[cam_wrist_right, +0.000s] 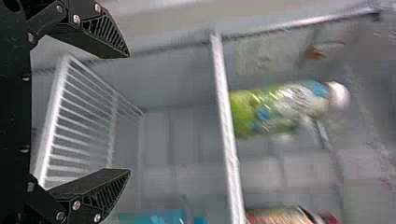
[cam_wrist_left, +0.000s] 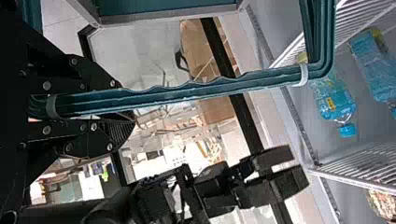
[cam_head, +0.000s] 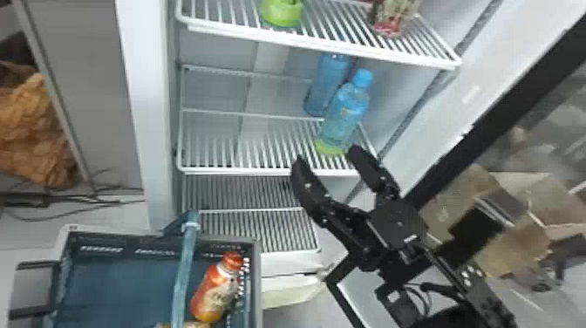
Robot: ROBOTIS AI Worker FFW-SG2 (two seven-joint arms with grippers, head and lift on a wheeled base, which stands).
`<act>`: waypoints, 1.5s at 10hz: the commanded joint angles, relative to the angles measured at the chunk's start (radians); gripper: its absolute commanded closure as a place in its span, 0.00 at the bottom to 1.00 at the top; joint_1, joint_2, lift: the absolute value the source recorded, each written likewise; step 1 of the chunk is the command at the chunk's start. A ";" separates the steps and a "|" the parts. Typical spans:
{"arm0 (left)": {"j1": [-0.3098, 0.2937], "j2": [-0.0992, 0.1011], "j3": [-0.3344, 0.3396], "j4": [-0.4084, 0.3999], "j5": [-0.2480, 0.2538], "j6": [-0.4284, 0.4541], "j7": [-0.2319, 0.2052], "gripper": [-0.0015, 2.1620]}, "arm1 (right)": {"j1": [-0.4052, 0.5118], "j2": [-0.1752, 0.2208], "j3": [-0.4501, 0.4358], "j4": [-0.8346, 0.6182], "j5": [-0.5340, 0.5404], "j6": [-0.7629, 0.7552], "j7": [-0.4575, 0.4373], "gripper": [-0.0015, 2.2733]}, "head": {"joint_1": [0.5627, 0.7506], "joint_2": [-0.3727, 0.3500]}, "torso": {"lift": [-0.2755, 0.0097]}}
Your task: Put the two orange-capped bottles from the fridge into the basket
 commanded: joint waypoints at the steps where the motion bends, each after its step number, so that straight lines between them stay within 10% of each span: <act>1: 0.000 0.000 0.000 -0.001 0.000 -0.003 0.000 0.56 | 0.053 0.011 0.001 0.030 -0.004 -0.187 -0.043 0.09 | 0.70 0.03 | 0.14; 15: 0.010 -0.008 0.010 0.002 0.000 -0.003 0.000 0.56 | 0.099 0.043 -0.039 0.077 0.066 -0.298 -0.093 0.09 | 0.70 0.03 | 0.14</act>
